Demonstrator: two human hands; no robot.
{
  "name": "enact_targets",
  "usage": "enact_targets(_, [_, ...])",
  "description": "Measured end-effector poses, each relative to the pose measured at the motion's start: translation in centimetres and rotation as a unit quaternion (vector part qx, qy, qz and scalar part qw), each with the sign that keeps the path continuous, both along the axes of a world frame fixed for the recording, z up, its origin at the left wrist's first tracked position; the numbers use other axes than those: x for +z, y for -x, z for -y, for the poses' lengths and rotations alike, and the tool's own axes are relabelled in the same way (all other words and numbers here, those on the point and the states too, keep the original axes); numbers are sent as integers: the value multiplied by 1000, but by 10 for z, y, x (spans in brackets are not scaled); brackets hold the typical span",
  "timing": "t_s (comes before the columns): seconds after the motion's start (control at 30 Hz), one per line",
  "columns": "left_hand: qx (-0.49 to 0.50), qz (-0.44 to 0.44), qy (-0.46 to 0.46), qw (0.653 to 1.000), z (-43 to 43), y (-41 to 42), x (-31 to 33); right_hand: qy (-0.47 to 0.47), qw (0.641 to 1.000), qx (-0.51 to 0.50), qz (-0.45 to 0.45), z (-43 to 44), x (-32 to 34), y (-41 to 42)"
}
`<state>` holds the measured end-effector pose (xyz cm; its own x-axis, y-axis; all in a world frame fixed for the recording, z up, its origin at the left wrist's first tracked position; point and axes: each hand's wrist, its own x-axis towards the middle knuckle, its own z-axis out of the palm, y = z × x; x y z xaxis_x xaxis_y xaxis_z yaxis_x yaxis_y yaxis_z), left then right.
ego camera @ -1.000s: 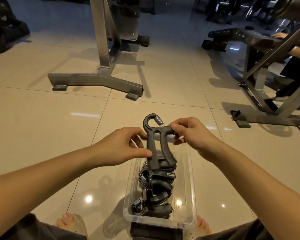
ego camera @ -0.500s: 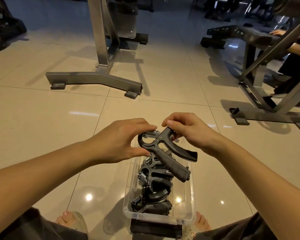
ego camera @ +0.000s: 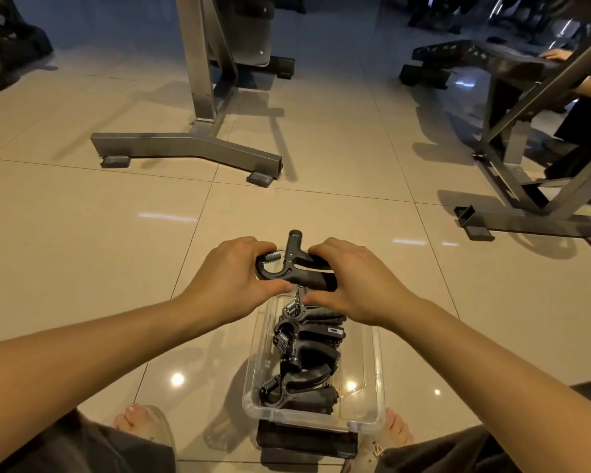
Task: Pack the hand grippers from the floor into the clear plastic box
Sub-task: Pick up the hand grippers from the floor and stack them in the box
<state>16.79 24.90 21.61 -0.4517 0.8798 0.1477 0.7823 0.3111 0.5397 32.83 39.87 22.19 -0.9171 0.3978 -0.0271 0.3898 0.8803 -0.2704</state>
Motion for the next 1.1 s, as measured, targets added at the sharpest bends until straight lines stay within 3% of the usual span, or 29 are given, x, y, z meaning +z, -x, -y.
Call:
enact_targets(0.17, [-11, 10, 42, 999, 2, -9, -13, 25, 999, -8, 22, 1, -12, -5])
enact_targets(0.43, [-145, 36, 184, 971, 7, 4, -48, -26, 993, -15, 110, 10, -35, -19])
enact_targets(0.63, [-229, -90, 335, 910, 28, 6, -84, -41, 985, 23, 168, 28, -77, -27])
enact_targets(0.8, [-246, -159, 337, 895, 39, 5, -99, -42, 969, 61, 236, 47, -113, -35])
enact_targets(1.1, [-257, -171, 321, 896, 38, 6, -99, -20, 970, 64, 232, 61, -152, -31])
